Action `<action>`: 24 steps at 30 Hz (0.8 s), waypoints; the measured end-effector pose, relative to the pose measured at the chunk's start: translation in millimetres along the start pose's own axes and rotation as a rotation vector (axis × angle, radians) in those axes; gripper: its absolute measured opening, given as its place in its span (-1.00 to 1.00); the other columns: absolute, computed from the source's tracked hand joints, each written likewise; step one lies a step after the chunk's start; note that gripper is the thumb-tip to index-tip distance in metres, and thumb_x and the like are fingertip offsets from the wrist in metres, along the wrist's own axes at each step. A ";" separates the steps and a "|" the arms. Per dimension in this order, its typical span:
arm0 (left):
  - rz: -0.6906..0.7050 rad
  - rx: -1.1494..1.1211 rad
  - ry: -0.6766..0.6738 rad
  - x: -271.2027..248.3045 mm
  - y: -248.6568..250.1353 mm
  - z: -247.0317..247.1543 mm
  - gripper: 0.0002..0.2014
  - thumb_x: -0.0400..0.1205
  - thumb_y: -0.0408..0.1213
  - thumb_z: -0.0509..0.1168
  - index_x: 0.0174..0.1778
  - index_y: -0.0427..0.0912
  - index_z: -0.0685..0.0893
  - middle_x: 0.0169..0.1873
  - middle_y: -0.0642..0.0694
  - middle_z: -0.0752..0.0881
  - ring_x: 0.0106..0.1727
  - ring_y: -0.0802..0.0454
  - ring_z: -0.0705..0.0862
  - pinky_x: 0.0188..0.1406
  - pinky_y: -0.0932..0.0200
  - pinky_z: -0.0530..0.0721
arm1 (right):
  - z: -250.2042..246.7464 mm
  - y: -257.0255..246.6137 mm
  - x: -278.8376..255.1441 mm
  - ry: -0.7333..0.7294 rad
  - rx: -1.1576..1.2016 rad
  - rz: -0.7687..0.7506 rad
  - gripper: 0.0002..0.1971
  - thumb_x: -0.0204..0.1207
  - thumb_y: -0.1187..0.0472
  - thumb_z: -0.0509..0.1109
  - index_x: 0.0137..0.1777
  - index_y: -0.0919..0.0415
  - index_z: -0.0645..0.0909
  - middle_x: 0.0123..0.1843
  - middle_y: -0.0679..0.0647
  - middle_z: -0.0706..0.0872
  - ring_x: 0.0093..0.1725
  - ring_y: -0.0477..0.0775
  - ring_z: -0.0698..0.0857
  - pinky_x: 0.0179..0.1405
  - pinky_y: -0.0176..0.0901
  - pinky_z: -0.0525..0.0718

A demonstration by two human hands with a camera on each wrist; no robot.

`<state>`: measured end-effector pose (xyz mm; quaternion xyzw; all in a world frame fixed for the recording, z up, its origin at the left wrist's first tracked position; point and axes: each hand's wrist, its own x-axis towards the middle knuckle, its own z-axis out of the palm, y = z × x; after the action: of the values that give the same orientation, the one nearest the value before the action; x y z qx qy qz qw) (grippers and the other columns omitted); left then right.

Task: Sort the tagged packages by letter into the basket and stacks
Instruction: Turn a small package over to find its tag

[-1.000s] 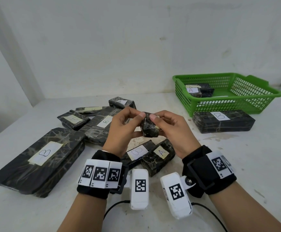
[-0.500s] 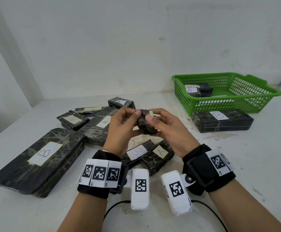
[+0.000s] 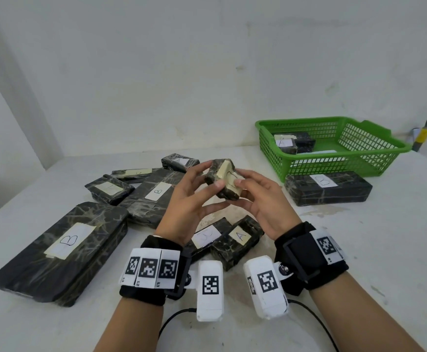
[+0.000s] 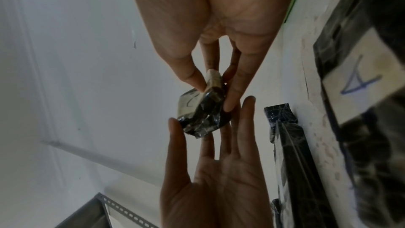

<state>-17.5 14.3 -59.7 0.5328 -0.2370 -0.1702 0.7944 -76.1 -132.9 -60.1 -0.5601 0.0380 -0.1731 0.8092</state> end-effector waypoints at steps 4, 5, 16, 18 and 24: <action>0.028 -0.062 -0.018 -1.3 -1.8 3.3 -0.43 0.50 -0.29 0.41 0.47 0.05 0.54 0.24 -0.26 0.73 0.21 -0.17 0.77 0.05 -0.16 0.79 | -1.8 -6.2 1.6 0.009 0.137 0.056 -0.79 0.61 0.40 0.34 0.22 0.39 0.66 0.02 0.22 0.81 -0.12 0.00 0.81 -0.16 -0.24 0.78; 0.030 -0.072 -0.019 -1.6 -1.2 4.3 -0.47 0.51 -0.28 0.39 0.44 0.06 0.56 0.20 -0.23 0.75 0.19 -0.14 0.78 0.02 -0.13 0.80 | -2.7 -8.6 2.7 0.009 0.179 0.076 -0.77 0.61 0.40 0.35 0.24 0.42 0.64 0.04 0.24 0.80 -0.12 -0.01 0.81 -0.16 -0.26 0.78; -0.003 0.224 0.001 23.6 5.5 40.4 -0.65 0.56 -0.15 0.48 0.24 0.02 0.60 -0.02 -0.07 0.85 0.08 0.07 0.71 0.15 0.06 0.63 | -46.4 -51.8 10.4 -0.012 0.205 0.253 -0.48 0.42 0.20 0.45 0.39 0.31 0.57 0.27 0.32 0.74 0.07 0.13 0.81 -0.04 -0.17 0.82; -0.020 0.272 -0.019 33.8 5.9 50.2 -0.71 0.61 -0.19 0.47 0.22 0.03 0.63 0.05 -0.14 0.84 0.10 0.01 0.69 0.16 0.02 0.60 | -56.7 -63.4 10.3 0.020 0.196 0.238 -0.48 0.39 0.23 0.45 0.37 0.31 0.56 0.22 0.33 0.75 -0.02 0.11 0.82 -0.11 -0.18 0.82; -0.097 0.336 -0.058 77.6 -3.5 82.0 -0.63 0.64 -0.07 0.41 0.36 0.07 0.56 0.15 -0.08 0.72 0.31 -0.01 0.66 0.32 -0.07 0.65 | -100.2 -107.7 22.4 0.133 0.068 0.178 -0.63 0.32 0.27 0.46 0.15 0.32 0.65 0.11 0.32 0.78 -0.03 0.13 0.79 -0.10 -0.15 0.82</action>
<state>1.1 -90.4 -21.5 0.6637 -0.2590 -0.1816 0.6778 -106.3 -263.3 4.8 -0.5140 0.1352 -0.1387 0.8356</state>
